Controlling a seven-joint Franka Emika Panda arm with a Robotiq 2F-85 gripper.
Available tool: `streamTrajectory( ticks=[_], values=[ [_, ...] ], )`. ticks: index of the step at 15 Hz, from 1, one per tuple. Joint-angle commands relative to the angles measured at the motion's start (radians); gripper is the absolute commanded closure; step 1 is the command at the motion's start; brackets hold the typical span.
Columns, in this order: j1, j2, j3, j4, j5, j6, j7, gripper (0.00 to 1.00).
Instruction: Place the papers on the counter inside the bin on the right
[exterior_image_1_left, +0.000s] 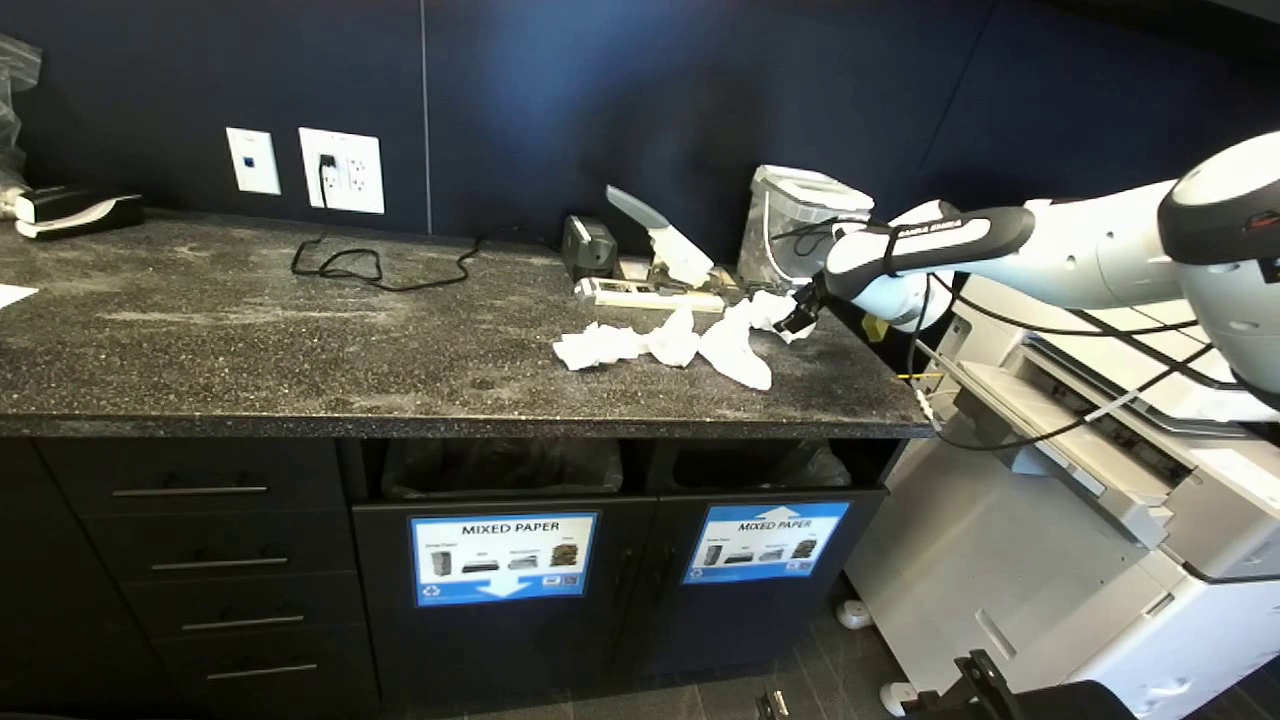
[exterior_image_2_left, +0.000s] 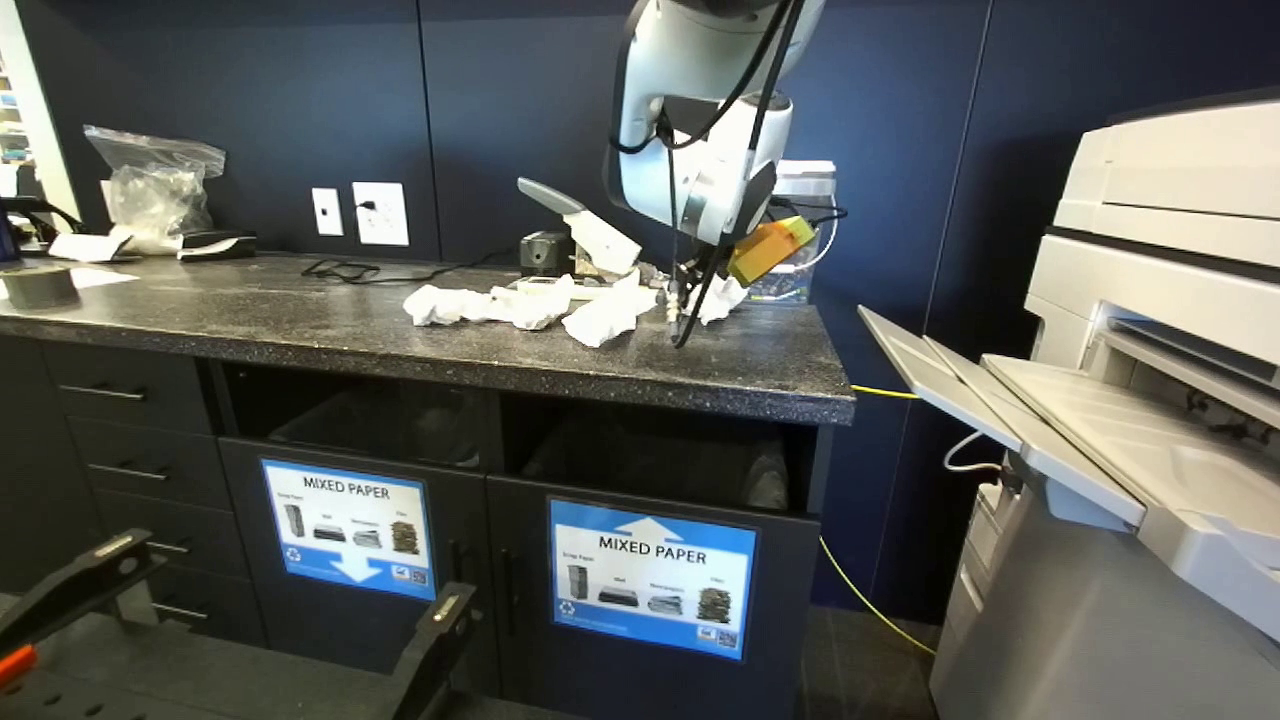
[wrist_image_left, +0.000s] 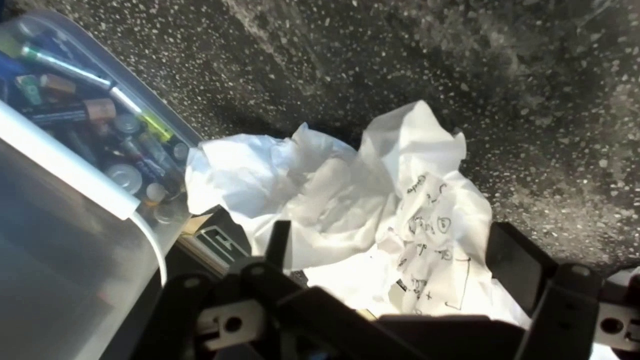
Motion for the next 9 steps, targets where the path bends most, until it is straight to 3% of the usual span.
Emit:
streamTrajectory(
  ticks=[1, 9],
  values=[
    [0.068, 0.025, -0.038, 0.092, 0.149, -0.03, -0.132, 0.0],
    [0.167, 0.032, -0.153, 0.17, 0.345, -0.073, -0.231, 0.0]
  ],
)
